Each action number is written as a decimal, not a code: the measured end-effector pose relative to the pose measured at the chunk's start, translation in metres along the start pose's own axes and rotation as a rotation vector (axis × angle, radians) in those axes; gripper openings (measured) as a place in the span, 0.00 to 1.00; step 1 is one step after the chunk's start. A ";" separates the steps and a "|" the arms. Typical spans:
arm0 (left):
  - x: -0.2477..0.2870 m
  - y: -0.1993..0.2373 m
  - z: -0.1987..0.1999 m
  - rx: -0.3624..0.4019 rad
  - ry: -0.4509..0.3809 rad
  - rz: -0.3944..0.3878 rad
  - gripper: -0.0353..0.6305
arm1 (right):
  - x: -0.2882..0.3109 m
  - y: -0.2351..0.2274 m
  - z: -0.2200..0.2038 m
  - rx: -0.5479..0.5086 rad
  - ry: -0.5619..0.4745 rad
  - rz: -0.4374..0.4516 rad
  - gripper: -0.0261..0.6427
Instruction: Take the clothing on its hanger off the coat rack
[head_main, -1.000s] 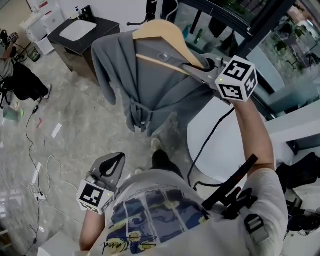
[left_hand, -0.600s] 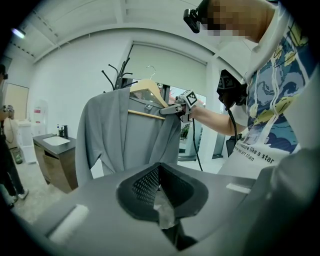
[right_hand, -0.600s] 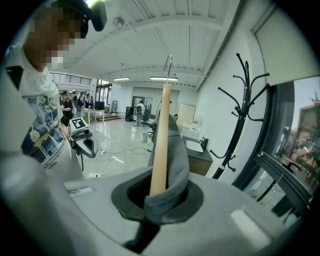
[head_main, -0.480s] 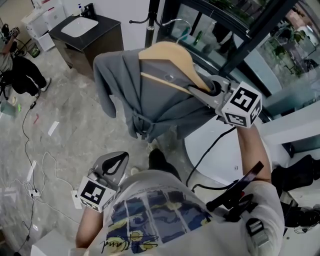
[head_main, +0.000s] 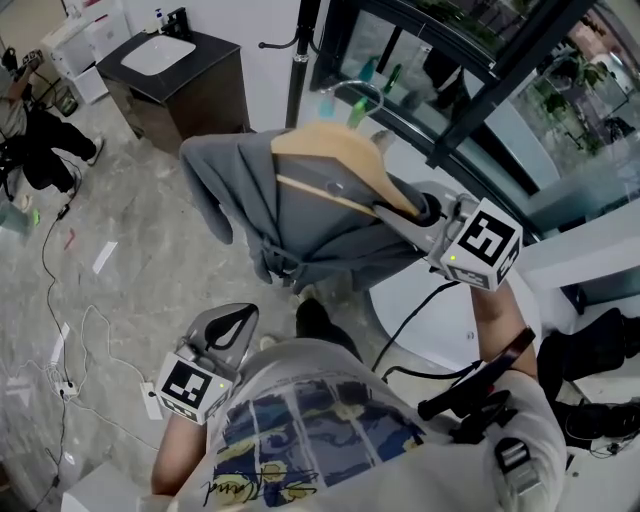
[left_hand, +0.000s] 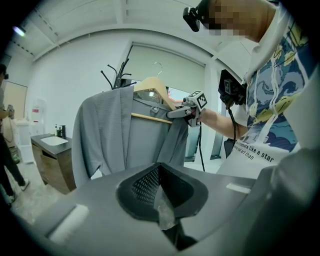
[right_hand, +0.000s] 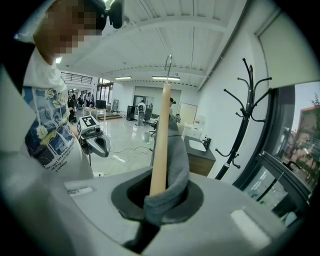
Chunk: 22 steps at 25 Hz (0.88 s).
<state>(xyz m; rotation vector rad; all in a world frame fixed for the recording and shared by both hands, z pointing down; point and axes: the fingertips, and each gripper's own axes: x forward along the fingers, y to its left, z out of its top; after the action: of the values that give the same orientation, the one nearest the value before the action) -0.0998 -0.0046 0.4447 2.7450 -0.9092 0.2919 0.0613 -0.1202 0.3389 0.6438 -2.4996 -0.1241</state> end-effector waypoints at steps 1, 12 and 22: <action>0.000 0.001 0.003 -0.001 -0.001 0.001 0.06 | 0.000 0.003 0.001 -0.002 0.000 0.003 0.04; -0.017 0.014 -0.007 -0.011 -0.011 0.009 0.06 | 0.012 0.054 0.013 -0.017 0.006 0.070 0.05; -0.019 0.015 -0.002 -0.017 -0.008 0.018 0.06 | 0.016 0.074 0.010 -0.008 0.027 0.095 0.05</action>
<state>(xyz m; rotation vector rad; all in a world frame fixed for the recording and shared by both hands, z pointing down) -0.1240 -0.0050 0.4435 2.7254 -0.9342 0.2750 0.0134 -0.0632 0.3545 0.5197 -2.4973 -0.0894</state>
